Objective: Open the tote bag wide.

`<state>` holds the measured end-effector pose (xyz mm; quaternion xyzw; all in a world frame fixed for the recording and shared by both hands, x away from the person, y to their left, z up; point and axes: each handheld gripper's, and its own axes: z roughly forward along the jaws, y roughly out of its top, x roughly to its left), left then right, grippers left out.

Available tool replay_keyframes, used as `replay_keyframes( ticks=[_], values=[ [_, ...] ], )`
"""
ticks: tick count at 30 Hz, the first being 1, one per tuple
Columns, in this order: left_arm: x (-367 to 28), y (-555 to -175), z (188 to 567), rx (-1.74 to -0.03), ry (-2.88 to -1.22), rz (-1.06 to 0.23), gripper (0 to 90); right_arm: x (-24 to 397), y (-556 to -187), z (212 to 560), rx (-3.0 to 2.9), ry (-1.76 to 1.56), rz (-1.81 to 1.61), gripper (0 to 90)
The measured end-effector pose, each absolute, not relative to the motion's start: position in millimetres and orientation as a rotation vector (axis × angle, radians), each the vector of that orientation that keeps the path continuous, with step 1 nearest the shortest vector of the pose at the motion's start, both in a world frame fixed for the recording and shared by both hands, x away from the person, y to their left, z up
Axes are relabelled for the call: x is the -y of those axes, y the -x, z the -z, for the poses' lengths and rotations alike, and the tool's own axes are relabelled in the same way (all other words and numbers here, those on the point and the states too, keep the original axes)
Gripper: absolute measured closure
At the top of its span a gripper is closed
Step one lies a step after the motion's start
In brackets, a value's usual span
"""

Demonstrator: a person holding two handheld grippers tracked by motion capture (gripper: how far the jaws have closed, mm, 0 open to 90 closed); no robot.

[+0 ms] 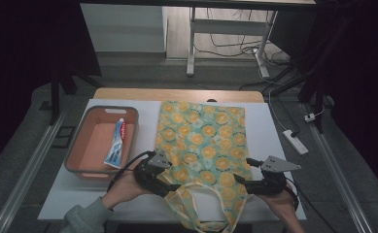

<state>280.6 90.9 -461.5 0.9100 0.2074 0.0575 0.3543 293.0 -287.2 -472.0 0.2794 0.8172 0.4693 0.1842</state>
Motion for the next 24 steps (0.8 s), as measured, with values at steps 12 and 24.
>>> replay_keyframes(
  ticks=[12,24],
  values=[
    [-69.4,-280.1,483.8,-0.446,-2.53,-0.184,20.9,285.4,-294.0,474.2,-2.321,-0.793,-1.319,23.5],
    [-64.2,-293.5,505.0,-0.536,-2.545,-0.212,72.6,283.9,-294.2,475.4,-2.332,-0.797,-1.312,23.6]
  ],
)
